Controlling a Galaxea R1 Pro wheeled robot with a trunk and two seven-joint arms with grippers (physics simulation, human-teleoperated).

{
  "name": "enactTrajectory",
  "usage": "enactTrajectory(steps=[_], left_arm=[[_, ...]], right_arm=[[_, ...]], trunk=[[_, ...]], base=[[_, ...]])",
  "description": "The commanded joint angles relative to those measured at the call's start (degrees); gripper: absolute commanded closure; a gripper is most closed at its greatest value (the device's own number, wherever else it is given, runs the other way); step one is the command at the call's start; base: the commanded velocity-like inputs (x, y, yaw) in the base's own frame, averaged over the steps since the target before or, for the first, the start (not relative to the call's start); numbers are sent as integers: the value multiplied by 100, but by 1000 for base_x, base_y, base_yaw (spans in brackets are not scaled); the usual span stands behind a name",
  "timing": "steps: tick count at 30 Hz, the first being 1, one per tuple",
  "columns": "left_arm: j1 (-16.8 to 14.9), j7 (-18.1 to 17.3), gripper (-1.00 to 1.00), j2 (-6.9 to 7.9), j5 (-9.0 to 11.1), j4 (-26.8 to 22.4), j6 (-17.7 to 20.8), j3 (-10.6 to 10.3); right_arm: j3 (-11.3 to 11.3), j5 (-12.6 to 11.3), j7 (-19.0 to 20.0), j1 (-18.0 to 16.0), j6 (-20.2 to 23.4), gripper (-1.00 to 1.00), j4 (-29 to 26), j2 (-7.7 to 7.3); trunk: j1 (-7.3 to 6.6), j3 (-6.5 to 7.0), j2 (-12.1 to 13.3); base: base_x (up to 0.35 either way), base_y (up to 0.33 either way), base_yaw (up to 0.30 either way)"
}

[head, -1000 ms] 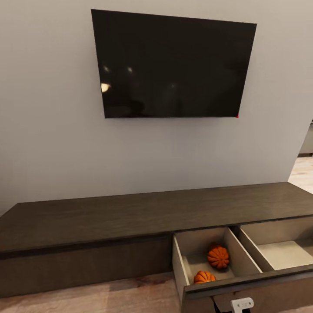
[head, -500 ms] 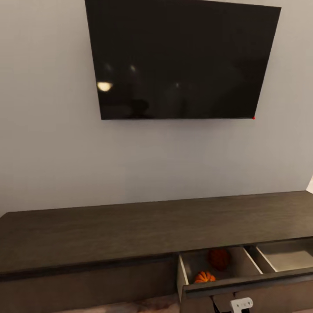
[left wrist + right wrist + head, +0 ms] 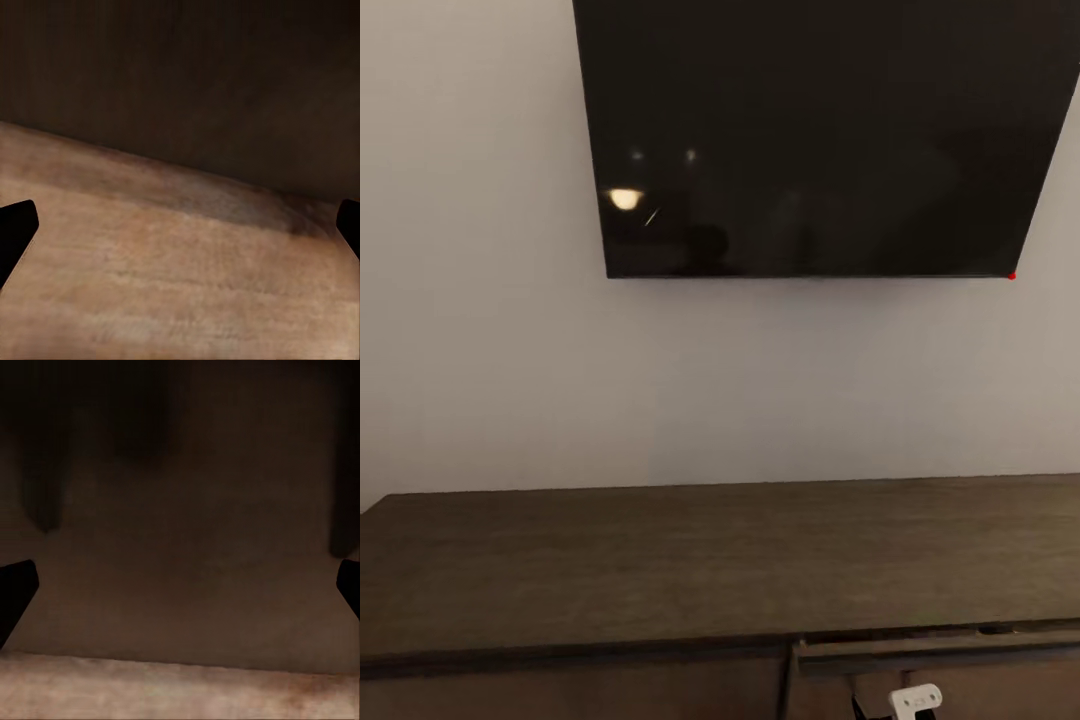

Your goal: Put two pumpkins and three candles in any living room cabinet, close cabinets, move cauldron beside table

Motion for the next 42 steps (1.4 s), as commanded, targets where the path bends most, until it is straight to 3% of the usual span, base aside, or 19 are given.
enactTrajectory(steps=[1,17,35,42], left_arm=[[-2,-13,-100,-1,55,-6,-13,-47],[-1,-14,-100,-15,55,-6,-8,-47],[2,-22,-100,1,55,-6,-15,-59],[1,-7,-100,2,55,-6,-18,-60]], right_arm=[[102,-30,21,-4,-18,-100,0,-2],[144,-17,-2,-3,-13,-100,0,-2],[80,-74,-11,-5,-13,-100,1,-2],[86,-91,-162,-4,-4,-100,0,122]], trunk=[[1,-6,-2],[1,-6,-2],[1,-6,-2],[1,-6,-2]], base=[[214,0,85],[63,0,6],[-305,0,0],[-329,0,0]])
